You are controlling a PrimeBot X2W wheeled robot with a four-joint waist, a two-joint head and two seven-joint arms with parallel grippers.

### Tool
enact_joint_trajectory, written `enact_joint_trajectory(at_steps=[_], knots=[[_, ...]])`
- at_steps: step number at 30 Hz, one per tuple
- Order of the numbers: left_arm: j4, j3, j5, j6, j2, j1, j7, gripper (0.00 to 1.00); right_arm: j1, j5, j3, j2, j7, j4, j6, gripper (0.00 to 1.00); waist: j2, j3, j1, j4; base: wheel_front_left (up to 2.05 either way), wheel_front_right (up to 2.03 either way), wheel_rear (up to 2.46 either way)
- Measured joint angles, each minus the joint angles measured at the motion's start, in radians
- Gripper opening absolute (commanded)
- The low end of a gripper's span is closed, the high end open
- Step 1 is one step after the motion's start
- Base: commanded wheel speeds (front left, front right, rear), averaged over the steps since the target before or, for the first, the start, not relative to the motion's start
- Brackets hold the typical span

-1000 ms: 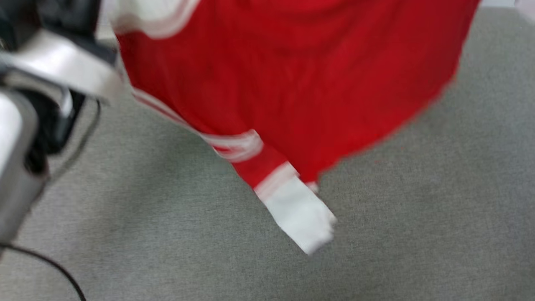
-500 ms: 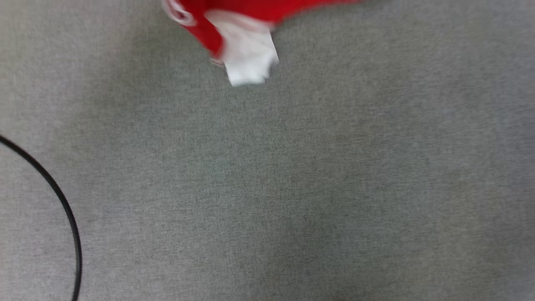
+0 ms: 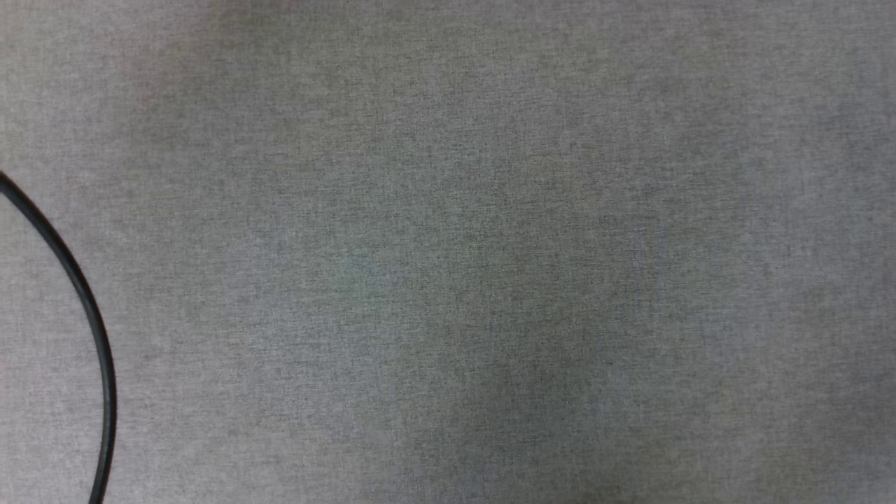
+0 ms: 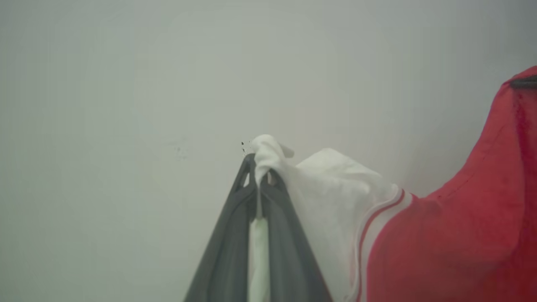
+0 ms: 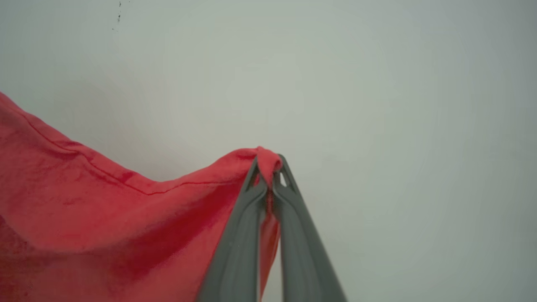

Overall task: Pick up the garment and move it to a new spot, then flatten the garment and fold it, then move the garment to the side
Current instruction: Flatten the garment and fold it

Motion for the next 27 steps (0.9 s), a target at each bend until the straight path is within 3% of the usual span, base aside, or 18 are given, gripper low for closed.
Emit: enact_joint_trajectory(at_steps=[5,11,21,27], knots=[[0.080,-0.036,-0.021,-0.008,-0.010,0.020,-0.047,0.00,0.031,0.008,0.047,0.028,-0.021,0.046,0.000,0.00,0.0000,0.009,0.0000,0.006,0.00,0.00,0.00],[0.149,-0.088,-0.073,-0.012,-0.002,0.158,-0.114,0.00,0.184,0.058,0.122,0.063,-0.072,0.090,0.000,0.00,0.0000,-0.010,0.0000,0.004,0.00,0.00,0.00],[0.117,-0.134,-0.188,-0.012,0.059,0.571,-0.185,0.00,0.504,0.186,0.306,0.090,-0.149,0.047,0.000,0.00,0.0000,-0.113,-0.0001,-0.004,0.00,0.00,0.00],[-0.024,-0.126,-0.228,0.046,0.106,0.880,-0.201,0.00,0.699,0.280,0.405,0.030,-0.176,-0.023,0.000,0.00,0.0000,-0.191,-0.0001,-0.012,0.00,0.00,0.00]])
